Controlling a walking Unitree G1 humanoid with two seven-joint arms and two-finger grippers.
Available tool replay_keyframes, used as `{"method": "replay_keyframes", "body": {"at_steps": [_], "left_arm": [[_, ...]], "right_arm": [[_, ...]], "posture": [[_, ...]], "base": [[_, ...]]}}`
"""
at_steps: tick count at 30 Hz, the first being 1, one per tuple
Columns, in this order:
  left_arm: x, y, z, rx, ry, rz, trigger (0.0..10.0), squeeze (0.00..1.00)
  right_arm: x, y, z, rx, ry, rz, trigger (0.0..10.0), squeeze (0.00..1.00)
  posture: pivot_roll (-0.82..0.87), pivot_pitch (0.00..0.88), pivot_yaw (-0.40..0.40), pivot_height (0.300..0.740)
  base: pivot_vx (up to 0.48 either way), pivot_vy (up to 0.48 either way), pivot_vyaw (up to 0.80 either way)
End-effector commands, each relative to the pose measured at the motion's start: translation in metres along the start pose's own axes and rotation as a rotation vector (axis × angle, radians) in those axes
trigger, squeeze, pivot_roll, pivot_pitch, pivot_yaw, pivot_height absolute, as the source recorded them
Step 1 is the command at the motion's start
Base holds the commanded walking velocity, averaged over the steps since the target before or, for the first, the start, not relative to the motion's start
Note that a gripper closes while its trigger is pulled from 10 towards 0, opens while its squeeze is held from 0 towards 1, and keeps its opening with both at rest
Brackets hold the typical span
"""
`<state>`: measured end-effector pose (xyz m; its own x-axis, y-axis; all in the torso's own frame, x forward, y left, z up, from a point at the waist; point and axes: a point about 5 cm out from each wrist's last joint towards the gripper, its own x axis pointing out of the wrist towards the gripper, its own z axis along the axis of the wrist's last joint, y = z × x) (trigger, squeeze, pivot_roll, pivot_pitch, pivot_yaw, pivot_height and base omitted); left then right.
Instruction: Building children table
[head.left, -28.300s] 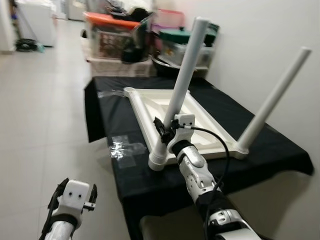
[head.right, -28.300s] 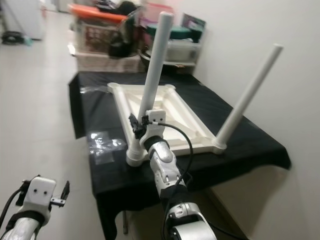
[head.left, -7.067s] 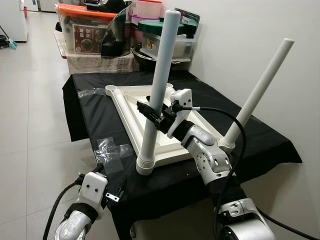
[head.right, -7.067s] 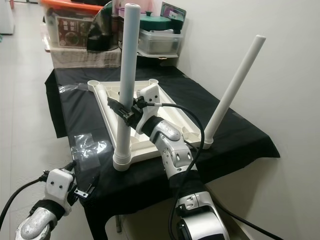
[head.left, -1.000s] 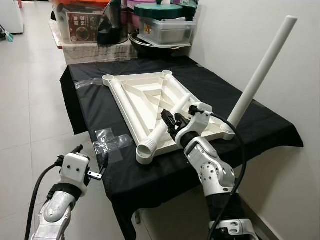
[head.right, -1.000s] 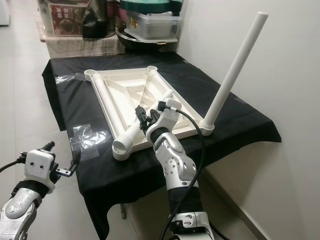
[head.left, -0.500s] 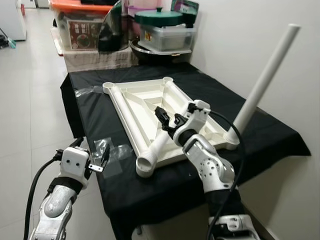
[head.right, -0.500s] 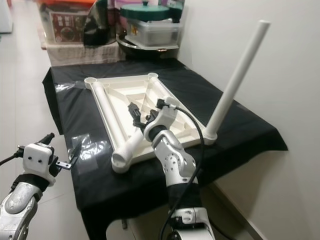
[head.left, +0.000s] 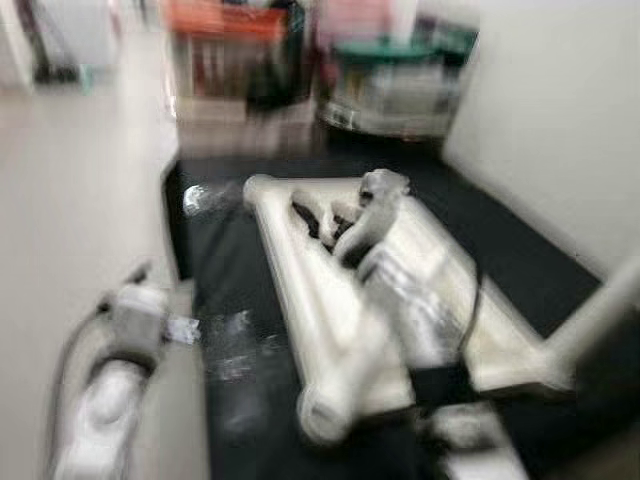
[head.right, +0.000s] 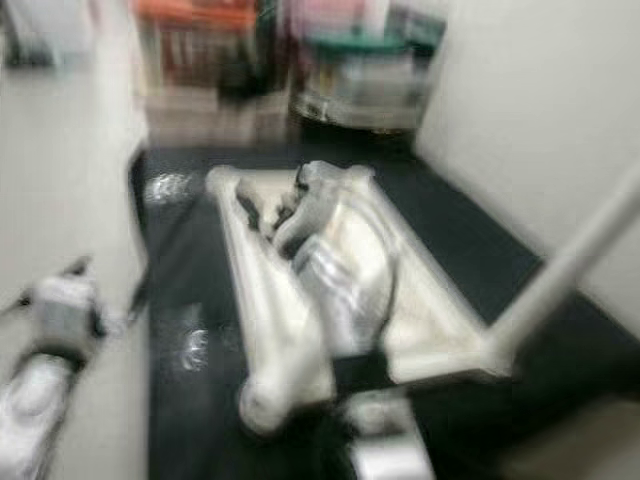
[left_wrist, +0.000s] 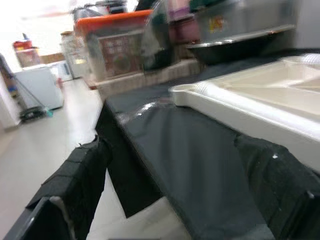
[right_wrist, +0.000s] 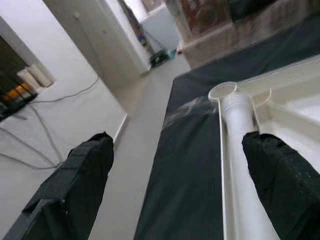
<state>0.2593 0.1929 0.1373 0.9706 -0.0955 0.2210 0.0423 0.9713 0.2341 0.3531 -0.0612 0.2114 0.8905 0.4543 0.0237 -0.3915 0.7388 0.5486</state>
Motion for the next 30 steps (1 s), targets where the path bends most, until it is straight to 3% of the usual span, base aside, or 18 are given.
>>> {"method": "replay_keyframes", "body": {"at_steps": [1, 7, 9, 10, 11, 13, 14, 16, 18, 19, 20, 21, 22, 25, 27, 30], "left_arm": [[0.001, -0.004, 0.002, 0.009, -0.011, -0.019, 10.0, 0.00], [0.000, -0.004, 0.001, 0.020, -0.006, -0.008, 10.0, 0.00], [0.000, -0.005, 0.000, 0.022, -0.002, -0.008, 10.0, 0.00], [0.000, -0.005, 0.000, 0.022, -0.002, -0.008, 10.0, 0.00], [0.000, -0.005, -0.001, 0.023, 0.001, -0.008, 10.0, 0.00], [-0.001, -0.005, -0.002, 0.023, 0.004, -0.007, 10.0, 0.00], [-0.001, -0.005, -0.002, 0.023, 0.004, -0.007, 10.0, 0.00], [-0.002, -0.006, -0.005, 0.024, 0.016, -0.015, 10.0, 0.00], [-0.002, -0.006, -0.005, 0.024, 0.016, -0.015, 10.0, 0.00], [-0.002, -0.008, -0.007, 0.024, 0.024, -0.021, 10.0, 0.00], [-0.002, -0.010, -0.009, 0.023, 0.032, -0.030, 10.0, 0.00], [-0.002, -0.010, -0.009, 0.023, 0.032, -0.030, 10.0, 0.00], [-0.001, -0.012, -0.010, 0.023, 0.037, -0.036, 10.0, 0.00], [0.000, -0.013, -0.011, 0.022, 0.039, -0.039, 10.0, 0.00], [0.001, -0.012, -0.011, 0.023, 0.039, -0.033, 10.0, 0.00], [0.000, -0.010, -0.011, 0.025, 0.041, -0.024, 10.0, 0.00]], "right_arm": [[-0.001, 0.000, 0.000, 0.036, 0.012, 0.015, 10.0, 0.00], [-0.008, -0.013, 0.023, 0.020, -0.021, -0.009, 10.0, 0.00], [-0.015, -0.029, 0.037, -0.012, -0.027, -0.096, 10.0, 0.00], [-0.015, -0.029, 0.037, -0.012, -0.027, -0.096, 10.0, 0.00], [-0.022, -0.042, 0.045, 0.003, -0.027, -0.175, 10.0, 0.00], [-0.026, -0.050, 0.050, 0.016, -0.026, -0.228, 10.0, 0.00], [-0.026, -0.050, 0.050, 0.016, -0.026, -0.228, 10.0, 0.00], [-0.043, -0.057, 0.059, 0.015, -0.004, -0.253, 10.0, 0.00], [-0.043, -0.057, 0.059, 0.015, -0.004, -0.253, 10.0, 0.00], [-0.050, -0.060, 0.058, 0.008, 0.042, -0.255, 10.0, 0.00], [-0.061, -0.067, 0.046, 0.014, 0.155, -0.264, 10.0, 0.00], [-0.061, -0.067, 0.046, 0.014, 0.155, -0.264, 10.0, 0.00], [-0.069, -0.072, 0.036, 0.023, 0.236, -0.272, 10.0, 0.00], [-0.076, -0.080, 0.025, 0.036, 0.300, -0.304, 10.0, 0.00], [-0.088, -0.097, 0.005, 0.091, 0.382, -0.412, 10.0, 0.00], [-0.090, -0.102, -0.011, 0.149, 0.431, -0.450, 10.0, 0.00]], "posture": [[0.07, 0.000, -0.107, 0.740], [0.06, 0.000, -0.109, 0.740], [0.05, 0.000, -0.111, 0.740], [0.05, 0.000, -0.111, 0.740], [0.05, 0.000, -0.111, 0.740], [0.04, 0.000, -0.110, 0.740], [0.04, 0.000, -0.110, 0.740], [0.01, 0.000, -0.102, 0.740], [0.01, 0.000, -0.102, 0.740], [0.01, 0.000, -0.102, 0.740], [-0.01, 0.000, -0.098, 0.740], [-0.01, 0.000, -0.098, 0.740], [-0.01, 0.000, -0.098, 0.740], [-0.02, 0.000, -0.103, 0.740], [-0.01, 0.000, -0.107, 0.740], [-0.01, 0.000, -0.106, 0.740]], "base": [[0.000, 0.000, 0.00], [0.000, 0.000, 0.00], [0.000, 0.000, 0.00], [0.000, 0.000, 0.00], [0.000, 0.000, 0.00], [0.000, 0.000, 0.00], [0.000, 0.000, 0.00], [0.000, 0.000, 0.00], [0.000, 0.000, 0.00], [0.000, 0.000, 0.00], [0.000, 0.000, 0.00], [0.000, 0.000, 0.00], [0.000, 0.000, 0.00], [0.000, 0.000, 0.00], [0.000, 0.000, 0.00], [0.000, 0.000, 0.00]]}}
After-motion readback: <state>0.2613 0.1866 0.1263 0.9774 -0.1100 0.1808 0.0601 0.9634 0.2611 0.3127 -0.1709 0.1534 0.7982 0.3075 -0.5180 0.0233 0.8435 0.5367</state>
